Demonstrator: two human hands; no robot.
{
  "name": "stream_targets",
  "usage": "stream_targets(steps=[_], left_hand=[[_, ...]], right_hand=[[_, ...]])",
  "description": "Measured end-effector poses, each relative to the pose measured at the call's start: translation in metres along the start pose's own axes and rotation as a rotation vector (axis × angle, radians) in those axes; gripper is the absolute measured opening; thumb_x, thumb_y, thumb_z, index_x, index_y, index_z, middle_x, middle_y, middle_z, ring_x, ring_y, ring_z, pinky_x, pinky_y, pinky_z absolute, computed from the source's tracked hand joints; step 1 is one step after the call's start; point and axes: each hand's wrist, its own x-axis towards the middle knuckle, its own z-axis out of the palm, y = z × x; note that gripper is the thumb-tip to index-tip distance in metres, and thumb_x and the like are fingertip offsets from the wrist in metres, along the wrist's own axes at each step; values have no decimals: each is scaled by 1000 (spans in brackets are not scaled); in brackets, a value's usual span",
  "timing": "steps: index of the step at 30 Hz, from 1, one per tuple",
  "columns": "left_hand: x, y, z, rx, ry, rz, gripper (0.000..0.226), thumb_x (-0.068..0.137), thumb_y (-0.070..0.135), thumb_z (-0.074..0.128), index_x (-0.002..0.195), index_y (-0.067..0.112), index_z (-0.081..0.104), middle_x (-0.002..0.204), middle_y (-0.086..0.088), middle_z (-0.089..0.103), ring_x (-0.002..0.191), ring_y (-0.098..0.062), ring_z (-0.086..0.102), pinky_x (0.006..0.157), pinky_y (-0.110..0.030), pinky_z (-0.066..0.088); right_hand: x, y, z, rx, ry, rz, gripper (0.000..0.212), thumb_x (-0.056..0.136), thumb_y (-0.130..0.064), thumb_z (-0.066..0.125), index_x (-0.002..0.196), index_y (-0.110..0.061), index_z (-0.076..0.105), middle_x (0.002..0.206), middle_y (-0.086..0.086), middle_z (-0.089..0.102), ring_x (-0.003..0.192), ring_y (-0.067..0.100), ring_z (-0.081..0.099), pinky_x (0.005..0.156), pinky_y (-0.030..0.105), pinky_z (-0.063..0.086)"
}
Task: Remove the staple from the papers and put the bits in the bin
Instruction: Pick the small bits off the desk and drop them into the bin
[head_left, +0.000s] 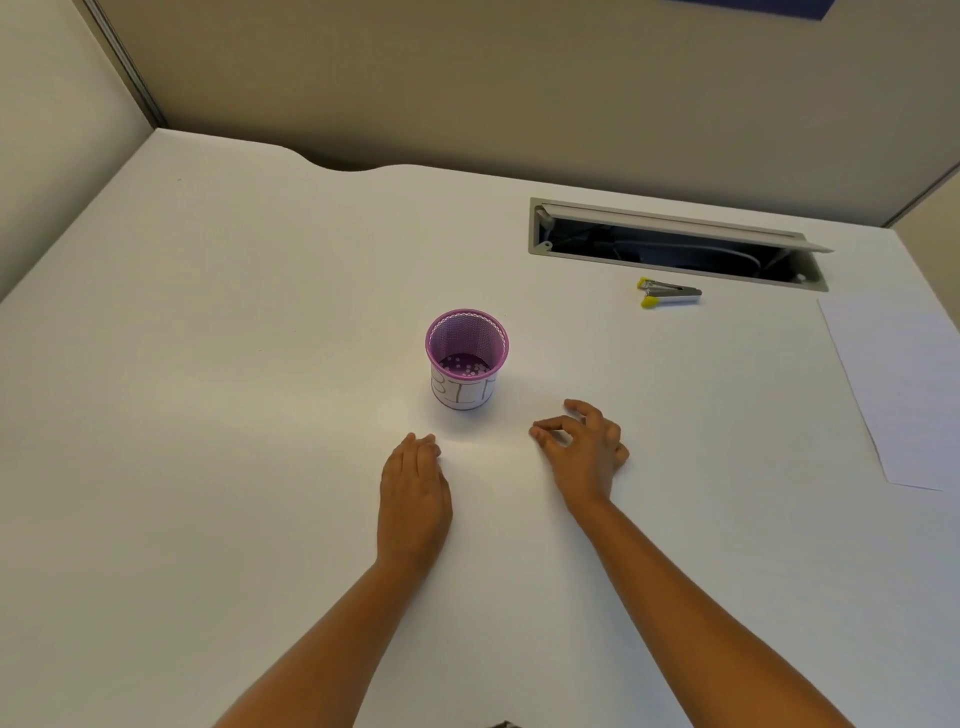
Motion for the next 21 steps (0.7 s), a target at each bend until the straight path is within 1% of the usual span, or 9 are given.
stream_targets(steps=[5, 7, 10, 12, 14, 16, 17, 19, 21], left_hand=[[1, 0, 0, 10, 19, 10, 45, 87, 17, 26, 112, -3, 57, 115, -20, 62, 116, -38, 52, 100, -47, 37], [0, -1, 1, 18, 30, 18, 43, 87, 15, 27, 111, -3, 57, 113, -20, 63, 115, -39, 54, 98, -47, 40], [0, -1, 1, 15, 41, 26, 41, 86, 14, 28, 110, -3, 57, 112, -20, 63, 113, -39, 55, 99, -45, 40], [1, -1, 2, 15, 49, 24, 40, 85, 13, 29, 109, -3, 56, 111, -20, 64, 111, -39, 56, 101, -38, 34], [0, -1, 3, 17, 62, 38, 38, 85, 12, 30, 108, -2, 56, 110, -20, 64, 111, -39, 56, 99, -34, 28], [0, -1, 1, 21, 69, 44, 36, 85, 12, 31, 108, -1, 56, 109, -19, 64, 111, -38, 56, 100, -35, 30], [1, -1, 1, 24, 70, 44, 36, 85, 12, 31, 108, -1, 56, 108, -19, 64, 110, -38, 57, 100, -38, 35], [1, 0, 0, 32, 72, 44, 37, 86, 13, 31, 106, -2, 58, 107, -20, 65, 108, -38, 58, 94, -44, 44], [2, 2, -1, 40, 77, 41, 38, 86, 13, 31, 106, -3, 59, 106, -20, 65, 107, -38, 59, 92, -49, 45]], right_hand=[[2, 1, 3, -114, -25, -94, 14, 84, -32, 63, 91, -23, 70, 131, -7, 49, 122, 18, 36, 93, 31, 20], [3, 2, 5, -101, -41, -93, 14, 86, -29, 61, 91, -21, 70, 131, -6, 50, 123, 18, 35, 94, 32, 20], [5, 1, 4, -54, -32, -44, 15, 87, -27, 59, 92, -19, 70, 129, -5, 51, 123, 18, 36, 96, 33, 20], [7, -5, 0, -9, -11, 21, 14, 88, -26, 57, 93, -19, 69, 129, -4, 50, 123, 18, 37, 96, 33, 21], [11, -15, -8, 45, 23, 60, 14, 89, -26, 57, 94, -20, 69, 128, -3, 50, 122, 18, 38, 97, 34, 22], [15, -34, -14, 99, 47, 40, 15, 89, -28, 57, 95, -20, 68, 127, -1, 51, 121, 19, 41, 95, 33, 24], [17, -44, -19, 131, 56, 17, 15, 89, -29, 57, 95, -20, 67, 127, -1, 51, 120, 19, 42, 93, 32, 24], [23, -66, -27, 190, 59, -40, 16, 88, -31, 58, 94, -20, 67, 125, 0, 52, 119, 17, 43, 90, 30, 22], [28, -86, -31, 205, 39, -106, 16, 88, -33, 59, 94, -21, 68, 124, -1, 52, 118, 16, 42, 88, 28, 21]])
